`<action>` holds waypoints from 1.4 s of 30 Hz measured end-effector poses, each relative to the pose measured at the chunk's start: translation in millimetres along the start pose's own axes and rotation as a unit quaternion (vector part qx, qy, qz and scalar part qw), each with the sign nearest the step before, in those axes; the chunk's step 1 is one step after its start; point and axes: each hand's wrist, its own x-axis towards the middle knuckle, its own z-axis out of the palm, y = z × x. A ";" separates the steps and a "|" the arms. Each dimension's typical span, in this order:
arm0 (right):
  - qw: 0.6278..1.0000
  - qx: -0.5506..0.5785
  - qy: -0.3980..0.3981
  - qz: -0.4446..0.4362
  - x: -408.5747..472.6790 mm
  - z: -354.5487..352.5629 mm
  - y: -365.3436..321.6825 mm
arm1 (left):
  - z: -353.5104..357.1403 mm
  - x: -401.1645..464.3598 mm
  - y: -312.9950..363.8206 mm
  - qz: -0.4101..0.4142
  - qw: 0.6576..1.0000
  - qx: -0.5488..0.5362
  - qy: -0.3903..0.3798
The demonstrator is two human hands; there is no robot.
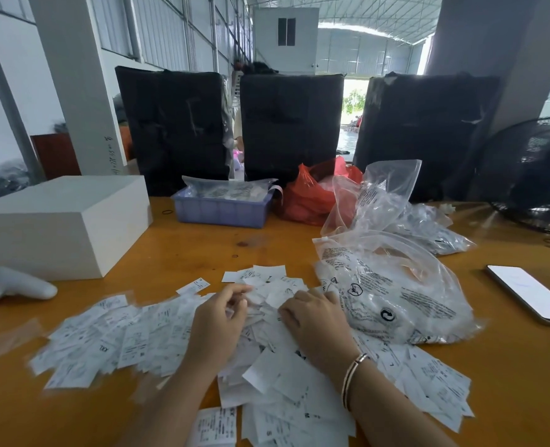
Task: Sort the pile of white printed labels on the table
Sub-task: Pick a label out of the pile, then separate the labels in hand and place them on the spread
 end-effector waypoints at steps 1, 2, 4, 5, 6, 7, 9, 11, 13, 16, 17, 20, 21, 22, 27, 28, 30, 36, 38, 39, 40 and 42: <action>1.000 0.018 0.022 0.011 0.4 0.1 0.1 | 0.0 -0.1 0.0 0.003 1.000 0.000 0.001; 0.997 0.052 0.048 0.025 0.8 -0.1 0.1 | 0.1 0.0 -0.3 0.005 1.000 0.001 0.002; 0.975 0.191 0.086 0.070 0.7 -1.4 0.7 | 0.3 0.3 -2.0 0.007 1.000 0.003 0.003; 0.946 0.293 0.089 0.106 0.4 -2.9 1.5 | 0.4 0.8 -3.0 0.004 1.000 0.001 0.003; 0.901 0.401 0.082 0.144 0.1 -5.6 2.0 | 0.6 1.8 -3.7 -0.002 1.000 -0.008 0.003; 0.850 0.492 0.073 0.174 -1.0 -8.4 2.9 | 0.8 2.4 -4.2 -0.011 1.000 -0.023 0.002; 0.779 0.594 0.052 0.191 -2.3 -12.8 6.6 | 1.2 2.9 -3.8 -0.035 0.997 -0.068 -0.009; 0.748 0.643 0.032 0.164 -3.4 -14.5 9.4 | 2.2 3.3 -1.7 -0.060 0.991 -0.120 -0.022; 0.737 0.659 0.015 0.147 -4.7 -15.2 8.4 | 2.3 3.3 0.9 -0.079 0.982 -0.168 -0.024; 0.750 0.643 0.007 0.155 -4.9 -14.7 5.3 | 2.1 2.8 3.5 -0.102 0.968 -0.228 -0.029; 0.743 0.650 0.009 0.157 -4.2 -14.1 4.8 | 2.3 2.8 3.4 -0.107 0.966 -0.235 -0.030; 0.725 0.667 0.015 0.167 -3.6 -14.2 4.1 | 3.3 3.3 2.8 -0.106 0.965 -0.236 -0.029; 0.730 0.661 0.017 0.171 -3.2 -14.4 3.7 | 3.6 3.6 2.6 -0.106 0.966 -0.236 -0.031; 0.740 0.649 0.016 0.174 -2.9 -14.5 3.3 | 3.4 3.6 2.4 -0.108 0.965 -0.238 -0.034; 0.772 0.613 0.007 0.167 -0.8 -8.2 5.0 | 1.6 3.2 3.1 -0.134 0.948 -0.280 -0.067; 0.774 0.608 0.022 0.173 -0.9 -8.3 5.2 | 0.9 3.3 4.2 -0.139 0.945 -0.286 -0.078; 0.771 0.607 0.077 0.175 -1.3 -8.9 5.2 | -0.9 2.9 7.1 -0.148 0.936 -0.304 -0.098; 0.850 0.484 0.185 0.095 -0.7 -8.6 -0.4 | -0.1 1.1 13.8 -0.171 0.914 -0.347 -0.120; 0.880 0.424 0.206 0.065 -0.6 -7.5 -3.6 | 0.1 1.3 14.4 -0.174 0.911 -0.355 -0.117; 0.888 0.402 0.216 0.052 -0.6 -7.6 -4.7 | -0.3 1.3 15.1 -0.178 0.906 -0.366 -0.115; 0.892 0.392 0.221 0.040 -0.9 -7.9 -5.7 | -0.7 1.5 16.0 -0.183 0.899 -0.381 -0.113; 0.892 0.396 0.216 0.027 -2.3 -9.0 -7.7 | -1.8 2.1 17.6 -0.194 0.883 -0.412 -0.110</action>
